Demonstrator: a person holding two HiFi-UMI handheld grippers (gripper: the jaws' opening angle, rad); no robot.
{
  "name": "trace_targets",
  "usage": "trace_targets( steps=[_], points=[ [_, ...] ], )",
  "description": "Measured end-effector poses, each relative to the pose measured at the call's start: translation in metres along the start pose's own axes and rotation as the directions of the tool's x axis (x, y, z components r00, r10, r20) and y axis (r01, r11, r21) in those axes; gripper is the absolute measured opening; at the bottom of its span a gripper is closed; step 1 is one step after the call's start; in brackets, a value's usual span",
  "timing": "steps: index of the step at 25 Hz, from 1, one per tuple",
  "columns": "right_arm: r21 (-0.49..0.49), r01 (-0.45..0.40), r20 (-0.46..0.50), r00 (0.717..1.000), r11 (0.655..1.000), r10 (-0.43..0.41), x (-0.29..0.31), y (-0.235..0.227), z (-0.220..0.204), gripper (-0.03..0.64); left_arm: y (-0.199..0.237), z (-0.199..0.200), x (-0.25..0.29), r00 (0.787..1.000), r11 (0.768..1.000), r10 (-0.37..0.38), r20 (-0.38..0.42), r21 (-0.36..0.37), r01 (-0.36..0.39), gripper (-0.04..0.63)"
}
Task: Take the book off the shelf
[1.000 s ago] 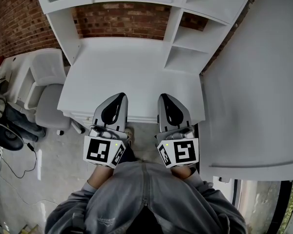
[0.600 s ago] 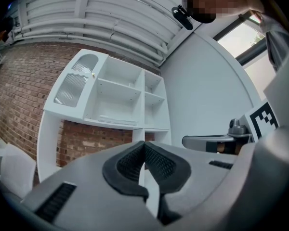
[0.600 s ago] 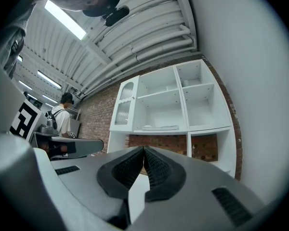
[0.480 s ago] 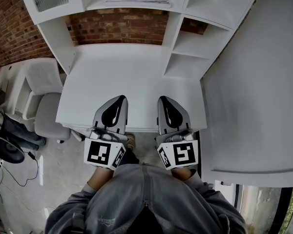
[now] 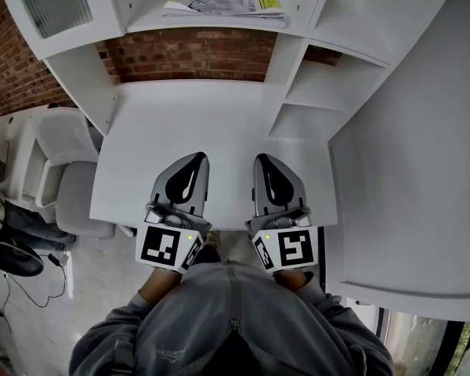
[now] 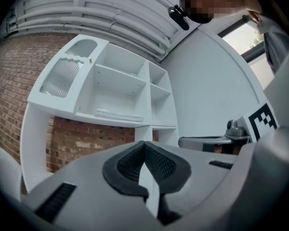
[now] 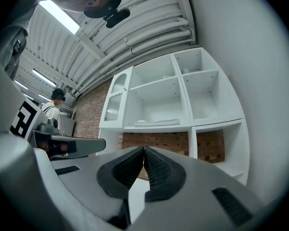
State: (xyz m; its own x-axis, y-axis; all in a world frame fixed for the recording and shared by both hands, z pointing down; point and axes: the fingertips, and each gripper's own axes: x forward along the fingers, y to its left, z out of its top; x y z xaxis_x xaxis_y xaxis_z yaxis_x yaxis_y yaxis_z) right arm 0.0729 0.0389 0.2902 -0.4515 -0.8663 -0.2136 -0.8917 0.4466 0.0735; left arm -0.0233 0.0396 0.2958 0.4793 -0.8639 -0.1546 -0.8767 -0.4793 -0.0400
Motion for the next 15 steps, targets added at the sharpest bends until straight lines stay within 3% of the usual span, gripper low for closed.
trace_targets(
  steps=[15],
  points=[
    [-0.029, 0.086, -0.030, 0.996, 0.996, -0.086, 0.101, -0.026, -0.016, 0.026, 0.067, -0.004, 0.088, 0.994, 0.993, -0.112, 0.010, -0.021, 0.112, 0.006]
  ],
)
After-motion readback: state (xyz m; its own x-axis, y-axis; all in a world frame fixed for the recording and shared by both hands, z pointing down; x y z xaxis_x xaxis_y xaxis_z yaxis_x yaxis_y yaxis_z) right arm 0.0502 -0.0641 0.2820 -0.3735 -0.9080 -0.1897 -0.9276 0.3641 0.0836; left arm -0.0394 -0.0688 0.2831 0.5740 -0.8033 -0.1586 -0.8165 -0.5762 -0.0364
